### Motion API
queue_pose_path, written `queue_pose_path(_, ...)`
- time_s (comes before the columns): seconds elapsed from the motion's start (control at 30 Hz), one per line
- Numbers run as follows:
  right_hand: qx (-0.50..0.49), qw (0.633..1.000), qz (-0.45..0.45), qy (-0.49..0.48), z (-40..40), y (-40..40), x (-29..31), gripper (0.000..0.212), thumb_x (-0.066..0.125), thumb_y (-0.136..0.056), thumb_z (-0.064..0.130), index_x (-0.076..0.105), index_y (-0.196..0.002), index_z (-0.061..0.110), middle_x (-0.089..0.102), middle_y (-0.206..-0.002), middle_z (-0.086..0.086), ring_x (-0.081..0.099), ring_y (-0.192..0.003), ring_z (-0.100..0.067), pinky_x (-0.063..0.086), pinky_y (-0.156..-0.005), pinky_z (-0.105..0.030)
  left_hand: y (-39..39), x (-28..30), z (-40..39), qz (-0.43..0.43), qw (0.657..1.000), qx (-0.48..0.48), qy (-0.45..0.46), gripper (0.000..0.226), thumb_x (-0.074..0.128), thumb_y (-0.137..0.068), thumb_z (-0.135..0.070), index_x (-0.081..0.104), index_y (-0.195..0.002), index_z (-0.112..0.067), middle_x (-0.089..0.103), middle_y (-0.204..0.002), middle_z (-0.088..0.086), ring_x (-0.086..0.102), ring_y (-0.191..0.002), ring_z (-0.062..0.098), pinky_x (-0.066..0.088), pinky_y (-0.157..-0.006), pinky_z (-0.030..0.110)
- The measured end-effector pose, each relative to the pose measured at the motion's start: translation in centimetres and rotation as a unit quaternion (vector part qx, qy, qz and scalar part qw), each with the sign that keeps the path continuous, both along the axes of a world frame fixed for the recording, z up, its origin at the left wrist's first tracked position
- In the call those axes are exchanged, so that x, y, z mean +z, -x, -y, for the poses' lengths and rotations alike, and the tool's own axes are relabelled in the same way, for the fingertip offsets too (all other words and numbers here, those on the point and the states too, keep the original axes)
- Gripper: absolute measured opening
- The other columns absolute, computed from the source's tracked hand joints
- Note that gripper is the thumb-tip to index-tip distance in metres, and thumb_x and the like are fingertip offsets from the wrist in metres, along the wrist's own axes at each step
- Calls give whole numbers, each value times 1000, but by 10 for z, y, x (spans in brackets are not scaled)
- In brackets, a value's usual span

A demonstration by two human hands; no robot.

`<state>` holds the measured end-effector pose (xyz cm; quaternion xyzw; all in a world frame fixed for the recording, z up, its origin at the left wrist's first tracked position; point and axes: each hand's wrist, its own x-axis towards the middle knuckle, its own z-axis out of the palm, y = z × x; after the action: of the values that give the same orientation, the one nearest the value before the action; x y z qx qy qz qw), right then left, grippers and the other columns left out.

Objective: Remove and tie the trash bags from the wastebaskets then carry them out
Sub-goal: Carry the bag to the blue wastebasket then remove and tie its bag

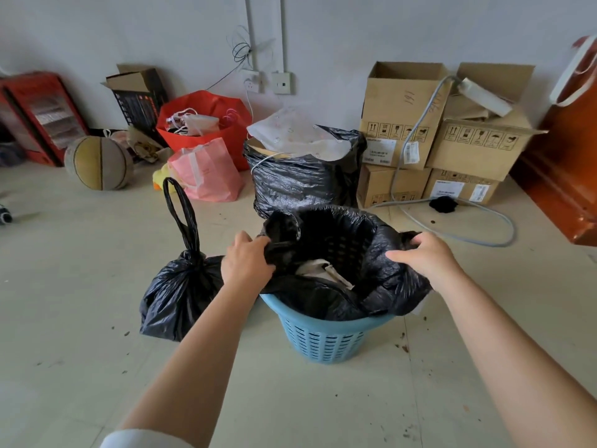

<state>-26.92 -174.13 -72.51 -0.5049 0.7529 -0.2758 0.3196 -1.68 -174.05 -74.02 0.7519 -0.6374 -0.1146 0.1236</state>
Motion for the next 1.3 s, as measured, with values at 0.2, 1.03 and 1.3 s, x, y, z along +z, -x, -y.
queue_pose_path(0.2,-31,996,-62,56,12,14,-4,43,38,-98,26,65,-87,-5,57,-66,-10,54,-69,-29,33,-67,-29,8,-3,13,164,982,-97,13,33,50,-91,-26,62,-116,-8,49,-131,7,41,-127,26,33,-104,32)
queue_pose_path(1.03,80,918,20,388,97,-84,172,13,37,-98,17,46,-94,9,38,-67,7,41,-74,-18,18,-57,-22,1,179,85,-499,785,117,347,15,42,-97,-15,48,-84,-13,41,-62,-4,37,-55,8,30,-53,21)
queue_pose_path(1.3,182,849,106,485,77,-181,307,17,38,-97,16,48,-92,4,56,-101,-25,56,-89,-31,29,-62,-24,-79,303,28,-608,652,59,449,15,35,-100,-19,49,-102,-23,51,-86,-8,53,-76,6,48,-59,13)
